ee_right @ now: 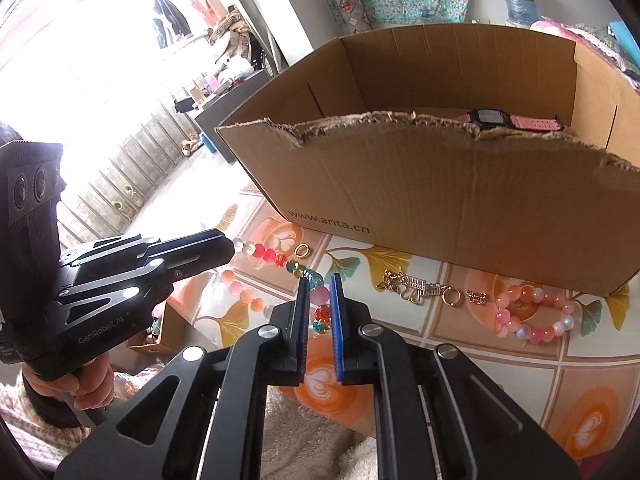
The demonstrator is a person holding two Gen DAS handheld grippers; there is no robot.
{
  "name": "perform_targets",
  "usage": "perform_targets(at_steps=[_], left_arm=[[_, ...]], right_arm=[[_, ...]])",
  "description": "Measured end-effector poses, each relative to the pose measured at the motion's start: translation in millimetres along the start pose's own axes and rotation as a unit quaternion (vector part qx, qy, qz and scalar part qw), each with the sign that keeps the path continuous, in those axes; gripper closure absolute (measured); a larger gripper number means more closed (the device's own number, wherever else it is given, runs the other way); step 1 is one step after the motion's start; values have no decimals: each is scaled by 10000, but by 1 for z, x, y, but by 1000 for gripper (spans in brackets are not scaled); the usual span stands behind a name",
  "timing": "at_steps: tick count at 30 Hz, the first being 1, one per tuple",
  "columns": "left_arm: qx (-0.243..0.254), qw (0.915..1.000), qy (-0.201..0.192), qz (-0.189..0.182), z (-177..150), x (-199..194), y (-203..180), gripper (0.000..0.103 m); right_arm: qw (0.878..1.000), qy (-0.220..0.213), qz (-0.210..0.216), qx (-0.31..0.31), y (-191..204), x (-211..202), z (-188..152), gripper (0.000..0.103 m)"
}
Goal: Organize jewelry
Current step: 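Lift the bead bracelet with the right gripper and carry it into the box, then open the right gripper to drop the bracelet beside the watch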
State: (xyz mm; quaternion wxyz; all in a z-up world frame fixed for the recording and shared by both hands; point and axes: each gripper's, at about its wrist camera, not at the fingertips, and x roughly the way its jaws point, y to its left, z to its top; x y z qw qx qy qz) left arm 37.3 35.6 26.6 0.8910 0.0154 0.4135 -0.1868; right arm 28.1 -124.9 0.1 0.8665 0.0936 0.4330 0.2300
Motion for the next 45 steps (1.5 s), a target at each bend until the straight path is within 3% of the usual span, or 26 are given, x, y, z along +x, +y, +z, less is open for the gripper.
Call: perform_targets(at_steps=[8, 12, 15, 17, 22, 26, 31, 34, 37, 44, 45], left_arm=[[127, 9973, -571, -443, 34, -52, -8, 94], [368, 9930, -934, -620, 75, -71, -16, 94], [532, 9913, -1028, -621, 106, -64, -18, 94], [661, 9920, -945, -521, 125, -46, -18, 94], [822, 9960, -231, -246, 150, 22, -8, 94], [954, 9949, 312, -53, 154, 65, -1, 94], [1116, 9912, 698, 149, 156, 91, 1, 93], [1085, 9920, 628, 152, 154, 89, 4, 85], [939, 9945, 447, 97, 154, 81, 8, 85], [609, 9975, -357, -62, 144, 34, 20, 85], [570, 9973, -439, -143, 139, 28, 22, 85]], right_arm=[[9982, -531, 204, -181, 12, -54, 22, 93], [9949, -913, 245, -341, 15, -81, 59, 93], [9948, -915, 222, -377, 5, -81, 96, 93], [9970, -702, 151, -302, -8, -69, 119, 93], [9974, 442, 406, 390, -55, 0, 163, 93], [9894, 1183, 399, 743, -77, 52, 172, 93], [9757, 1867, 526, 1016, -83, 94, 171, 92], [9738, 1921, 587, 1064, -85, 102, 172, 92], [9742, 1896, 545, 1095, -90, 103, 175, 92], [9702, 2261, -22, 875, -91, 116, 182, 91], [9677, 2371, -111, 846, -91, 122, 184, 86]])
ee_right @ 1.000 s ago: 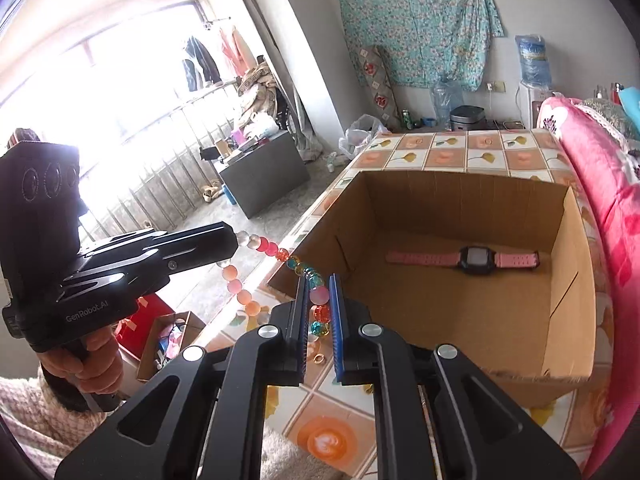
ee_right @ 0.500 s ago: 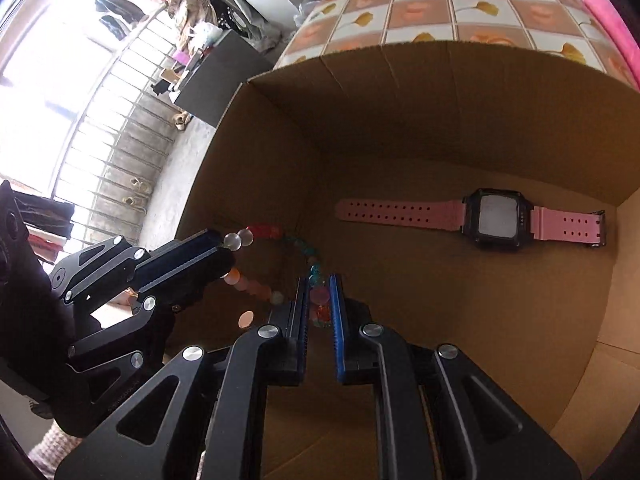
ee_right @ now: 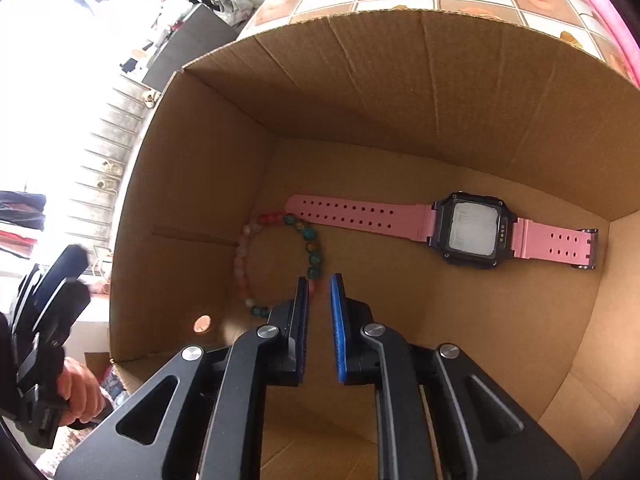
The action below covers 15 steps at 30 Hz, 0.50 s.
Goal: Organize jewelry
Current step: 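Open the right gripper to drop the bracelet beside the watch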
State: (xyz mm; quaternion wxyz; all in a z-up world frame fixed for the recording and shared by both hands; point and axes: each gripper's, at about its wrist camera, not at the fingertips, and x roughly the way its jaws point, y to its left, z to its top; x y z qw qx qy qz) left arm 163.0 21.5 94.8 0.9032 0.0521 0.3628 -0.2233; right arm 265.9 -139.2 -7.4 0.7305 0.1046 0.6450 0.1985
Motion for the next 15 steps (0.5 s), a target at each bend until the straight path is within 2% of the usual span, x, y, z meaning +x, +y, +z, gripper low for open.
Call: perform_targets(at_steps=[1, 6, 12, 15], left_arm=[[-34, 10000, -68, -58, -5, -6, 1, 85], [-130, 9992, -328, -206, -32, -30, 6, 85], [-357, 9986, -326, -191, -58, -38, 19, 85], [-462, 9979, -362, -258, -67, -40, 23, 85]], right_arm=[[9999, 124, -73, -1, -6, 7, 5, 79], [9989, 345, -308, 105, -5, 27, 25, 77], [9989, 230, -241, 318, -4, 38, 43, 76], [9977, -45, -639, 218, -2, 35, 46, 75]])
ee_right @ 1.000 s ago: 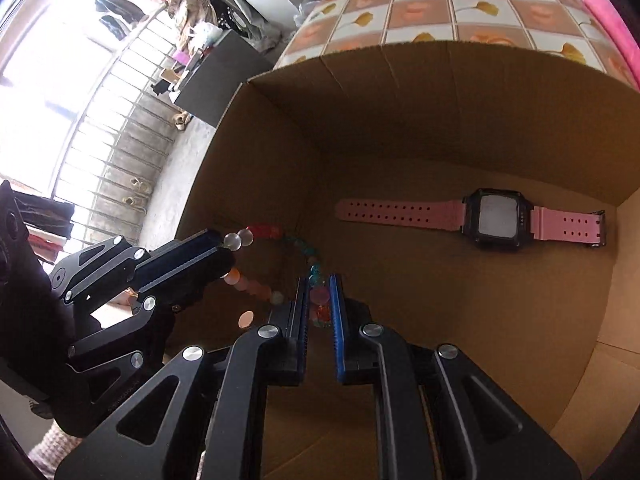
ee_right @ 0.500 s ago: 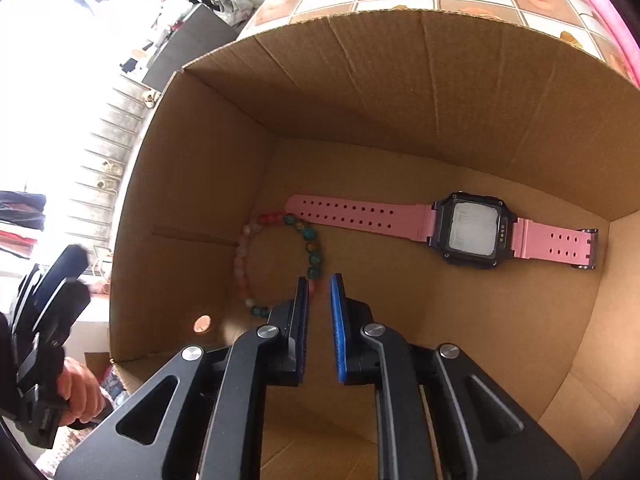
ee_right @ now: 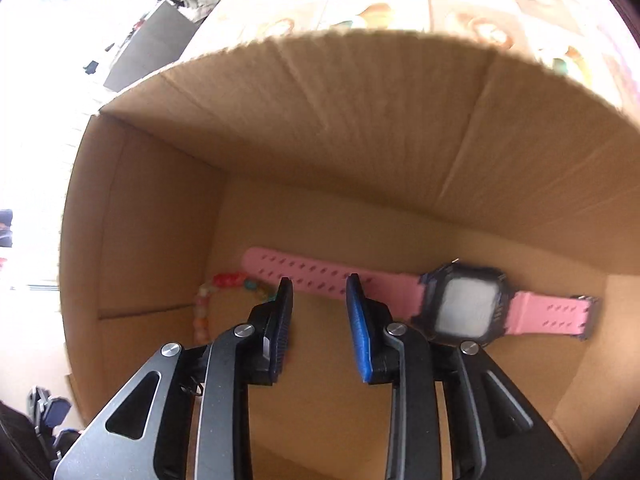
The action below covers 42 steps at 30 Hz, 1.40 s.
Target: Organize jewelry
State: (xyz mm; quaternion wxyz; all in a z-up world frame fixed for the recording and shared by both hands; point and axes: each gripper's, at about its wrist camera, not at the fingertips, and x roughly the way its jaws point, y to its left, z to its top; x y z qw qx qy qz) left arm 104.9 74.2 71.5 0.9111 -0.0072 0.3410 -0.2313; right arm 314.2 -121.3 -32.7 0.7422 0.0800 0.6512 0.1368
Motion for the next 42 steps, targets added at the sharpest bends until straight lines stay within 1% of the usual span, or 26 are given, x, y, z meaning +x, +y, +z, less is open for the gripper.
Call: perform_targets(at_steps=[3, 5, 6, 7, 9, 12, 13, 15, 19, 20, 22, 23, 25, 27, 30, 32, 35, 37, 38, 39, 40, 42], left_arm=[[-45, 10000, -19, -12, -8, -3, 2, 85], [-86, 10000, -23, -20, -13, -6, 2, 85], [-103, 9999, -31, -33, -16, -8, 2, 85], [-120, 9999, -31, -55, -19, -9, 3, 85], [-173, 9998, -9, -85, -26, -10, 4, 85], [-254, 9995, 76, -146, -36, -8, 2, 85], [-279, 9994, 124, -154, -39, -6, 1, 85], [-315, 9991, 210, -164, -46, -3, -1, 85], [-374, 9983, 390, -227, -60, 5, -6, 85], [-378, 9981, 445, -220, -64, 8, -7, 85], [-375, 9976, 537, -201, -72, 13, -10, 85], [-377, 9975, 579, -175, -77, 15, -11, 85], [-352, 9972, 654, -95, -82, 20, -13, 85], [-282, 9971, 700, 8, -86, 24, -16, 85], [-137, 9966, 793, 164, -90, 31, -21, 85], [-20, 9960, 855, 246, -93, 35, -25, 85], [123, 9956, 887, 280, -96, 39, -33, 85], [167, 9953, 912, 282, -97, 41, -36, 85], [177, 9952, 923, 279, -98, 42, -37, 85], [189, 9950, 938, 287, -99, 42, -38, 85], [202, 9947, 958, 308, -100, 43, -39, 85], [239, 9941, 994, 360, -103, 45, -42, 85]], right_arm=[[9996, 34, 204, 185, -4, 0, 0, 75], [9987, 117, 437, 224, -4, -2, -3, 74], [9983, 158, 516, 227, -8, 1, -8, 71], [9980, 200, 559, 209, -7, 2, -11, 66], [9971, 369, 649, 140, -2, 6, -14, 61], [9968, 532, 578, 157, 0, 17, -14, 60], [9972, 430, 583, 160, 1, 15, -13, 60], [9989, 219, 381, 134, 5, 13, -10, 60], [9991, 43, 390, 133, 8, 7, -7, 60], [9991, -5, 416, 78, 7, 2, -3, 60], [9988, -209, 443, -33, 12, -14, -10, 60], [9983, -346, 463, -120, 13, -27, -25, 60], [9957, -733, 475, -317, 18, -53, -40, 60], [9895, -1181, 597, -578, 26, -80, -62, 60], [9733, -1935, 660, -1043, 37, -124, -108, 60], [9594, -2413, 620, -1319, 41, -148, -141, 60], [9412, -2939, 539, -1576, 41, -171, -184, 60], [9333, -3164, 480, -1628, 30, -179, -217, 60], [9307, -3246, 456, -1620, 20, -189, -225, 60], [9291, -3315, 436, -1581, 16, -185, -234, 60], [9301, -3323, 441, -1503, 10, -179, -245, 60], [9360, -3249, 575, -1224, 2, -161, -265, 61]])
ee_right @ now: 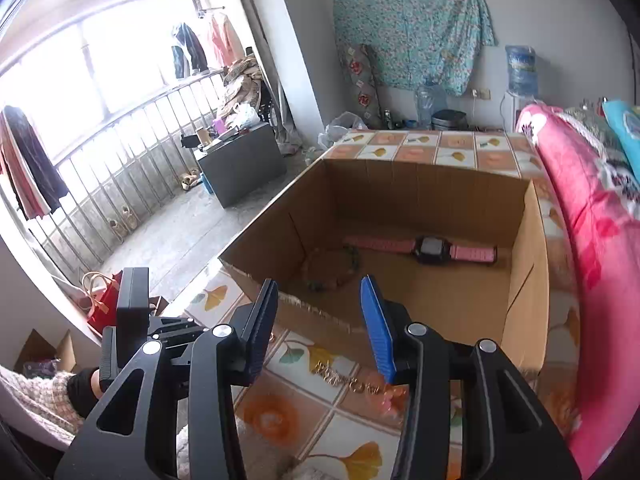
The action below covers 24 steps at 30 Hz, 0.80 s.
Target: Organize jewelry
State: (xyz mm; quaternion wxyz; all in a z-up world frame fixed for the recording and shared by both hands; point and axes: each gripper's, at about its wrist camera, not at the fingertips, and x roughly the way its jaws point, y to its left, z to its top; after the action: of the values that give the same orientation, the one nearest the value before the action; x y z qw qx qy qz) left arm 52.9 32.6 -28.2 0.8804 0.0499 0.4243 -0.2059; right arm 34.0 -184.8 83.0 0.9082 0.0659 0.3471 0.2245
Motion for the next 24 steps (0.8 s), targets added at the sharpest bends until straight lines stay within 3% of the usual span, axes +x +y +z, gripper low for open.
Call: perform_targets(at_steps=[5, 10, 18, 24], left_arm=[[-5, 10000, 32, 90, -2, 4, -5, 85], [16, 9999, 34, 160, -2, 10, -8, 85], [247, 9984, -3, 511, 2, 17, -13, 85], [275, 9982, -3, 525, 8, 22, -12, 86]], right_arm=[[9963, 537, -61, 665, -19, 35, -67, 70], [9933, 792, -185, 816, -20, 57, -101, 80], [9940, 898, -263, 572, -11, 77, -101, 83], [9932, 968, -266, 582, -13, 89, -103, 83]])
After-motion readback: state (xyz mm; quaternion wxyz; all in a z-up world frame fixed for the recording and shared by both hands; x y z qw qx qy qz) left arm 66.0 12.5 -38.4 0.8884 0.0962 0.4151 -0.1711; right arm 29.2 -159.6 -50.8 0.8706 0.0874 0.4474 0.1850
